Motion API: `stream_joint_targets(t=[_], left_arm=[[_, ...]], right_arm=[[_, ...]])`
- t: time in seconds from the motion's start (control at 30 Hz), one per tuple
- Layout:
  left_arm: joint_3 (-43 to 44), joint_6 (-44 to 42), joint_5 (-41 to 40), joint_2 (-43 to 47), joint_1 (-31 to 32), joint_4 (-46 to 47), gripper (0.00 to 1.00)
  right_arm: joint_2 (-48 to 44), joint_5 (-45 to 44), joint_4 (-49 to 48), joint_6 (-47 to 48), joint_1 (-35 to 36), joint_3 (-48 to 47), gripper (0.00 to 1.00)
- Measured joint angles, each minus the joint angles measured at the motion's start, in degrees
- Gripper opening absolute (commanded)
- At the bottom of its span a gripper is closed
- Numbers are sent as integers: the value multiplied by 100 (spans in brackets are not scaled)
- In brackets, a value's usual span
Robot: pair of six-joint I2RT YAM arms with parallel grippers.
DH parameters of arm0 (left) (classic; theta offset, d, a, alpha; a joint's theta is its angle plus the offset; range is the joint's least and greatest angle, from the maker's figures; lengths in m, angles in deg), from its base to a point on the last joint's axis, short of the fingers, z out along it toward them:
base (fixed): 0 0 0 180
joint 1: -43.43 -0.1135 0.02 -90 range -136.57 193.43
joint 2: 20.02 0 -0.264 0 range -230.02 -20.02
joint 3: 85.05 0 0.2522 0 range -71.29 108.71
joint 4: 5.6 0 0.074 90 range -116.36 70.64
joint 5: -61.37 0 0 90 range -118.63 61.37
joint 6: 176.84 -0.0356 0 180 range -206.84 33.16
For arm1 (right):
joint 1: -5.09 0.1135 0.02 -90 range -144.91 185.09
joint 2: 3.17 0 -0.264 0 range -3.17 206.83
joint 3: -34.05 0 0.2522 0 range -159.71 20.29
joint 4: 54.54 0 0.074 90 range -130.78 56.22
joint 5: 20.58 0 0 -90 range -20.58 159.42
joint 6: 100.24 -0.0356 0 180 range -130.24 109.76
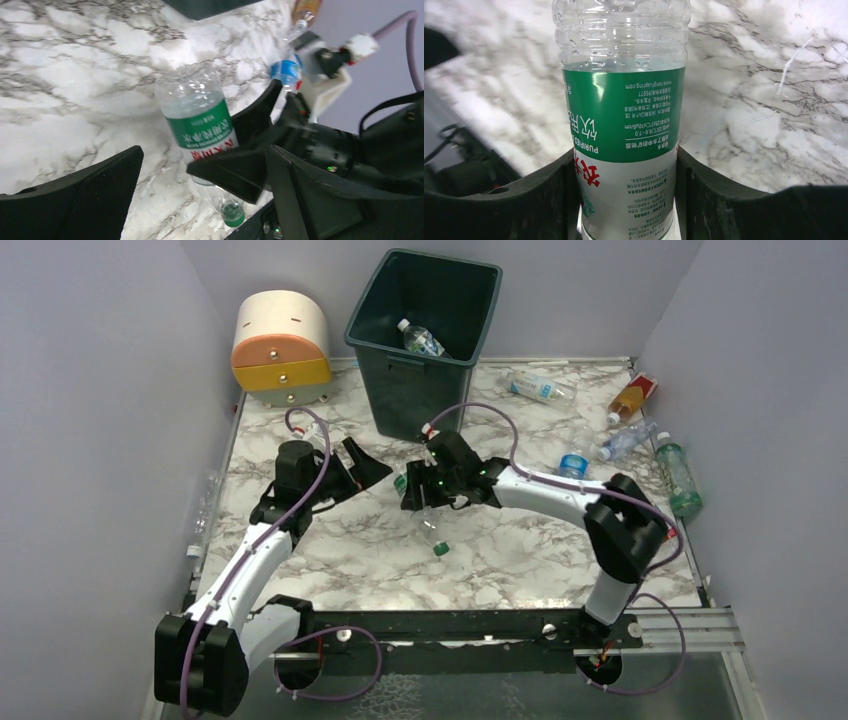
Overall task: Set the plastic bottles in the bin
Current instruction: Pick up the plastic bottle at the center of the board.
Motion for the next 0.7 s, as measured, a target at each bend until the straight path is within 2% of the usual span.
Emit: stream_joint_targets(t=[0.13, 0.27, 0.57, 0.7], left_arm=[[-304, 374, 557, -31, -50, 789, 99], [-485, 804, 1019, -101, -52, 1504, 99], [-535, 1316, 1178, 144, -61, 2164, 99], [-579, 1493, 1172, 372, -61, 2337, 90]], right_arm=[[-933, 385, -328, 24, 0, 332, 61], [-1480, 697, -557, 35, -15, 369, 61], [-1451, 1552, -1049, -177, -39, 369, 61], [-1416, 1799, -1252, -308, -9, 369, 61]])
